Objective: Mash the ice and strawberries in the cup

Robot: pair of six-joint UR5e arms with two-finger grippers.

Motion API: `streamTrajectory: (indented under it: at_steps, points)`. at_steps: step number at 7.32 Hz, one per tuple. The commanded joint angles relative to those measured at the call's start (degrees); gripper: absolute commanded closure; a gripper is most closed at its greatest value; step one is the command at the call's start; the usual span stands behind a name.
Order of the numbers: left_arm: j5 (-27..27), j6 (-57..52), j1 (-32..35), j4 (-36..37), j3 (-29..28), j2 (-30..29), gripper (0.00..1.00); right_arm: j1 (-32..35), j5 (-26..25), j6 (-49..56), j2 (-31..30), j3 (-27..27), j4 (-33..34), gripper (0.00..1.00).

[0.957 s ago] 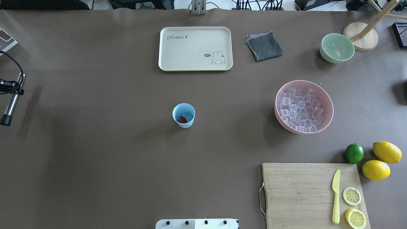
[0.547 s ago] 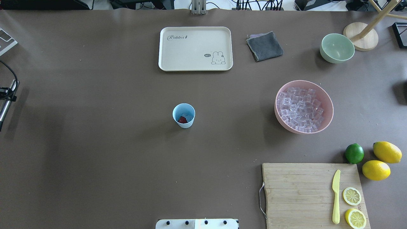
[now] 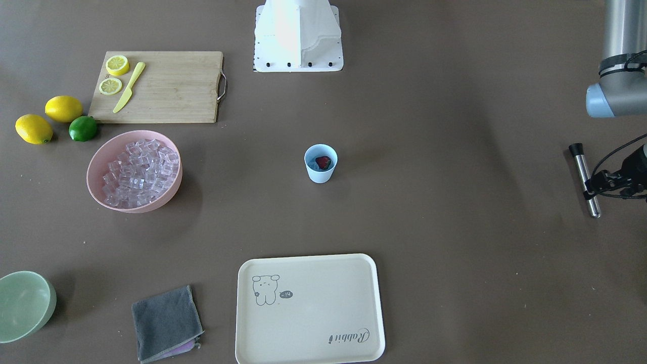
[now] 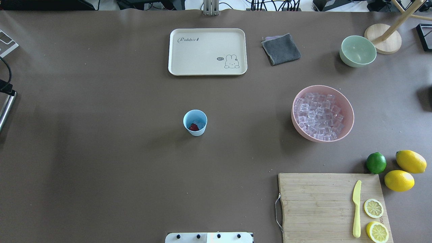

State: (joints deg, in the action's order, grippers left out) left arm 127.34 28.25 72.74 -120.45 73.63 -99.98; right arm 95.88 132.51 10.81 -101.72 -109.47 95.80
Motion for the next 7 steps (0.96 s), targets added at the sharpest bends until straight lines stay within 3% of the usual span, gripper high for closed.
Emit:
streamTrajectory:
  at_steps: [1,2,3,4,5,6,7]
  points:
    - [1.2,-7.4,8.6,11.6,0.7,-6.4,0.02,-0.1,0.6,0.0,0.1,-0.1,0.0,0.01]
    - [1.8,-9.6,11.0,12.4,4.4,-4.3,0.02,-0.1,0.6,-0.1,0.6,0.0,0.0,0.01]
    - [6.8,-11.8,13.3,13.0,11.6,3.2,0.02,-0.1,0.5,-0.1,1.2,0.0,0.0,0.01]
    - [8.6,-11.9,14.8,15.0,20.8,9.4,0.02,-0.1,0.5,-0.1,1.2,0.0,0.0,0.01]
    - [8.7,-14.7,15.2,21.6,28.4,11.7,0.02,-0.1,0.4,-0.1,1.1,0.0,0.1,0.01]
    - [7.2,-21.2,15.4,27.3,29.7,13.0,0.02,-0.1,0.1,-0.1,1.2,0.1,0.0,0.01]
    - [6.1,-23.7,15.3,26.7,26.0,11.2,0.02,-0.1,0.5,-0.1,0.9,-0.1,0.1,0.01]
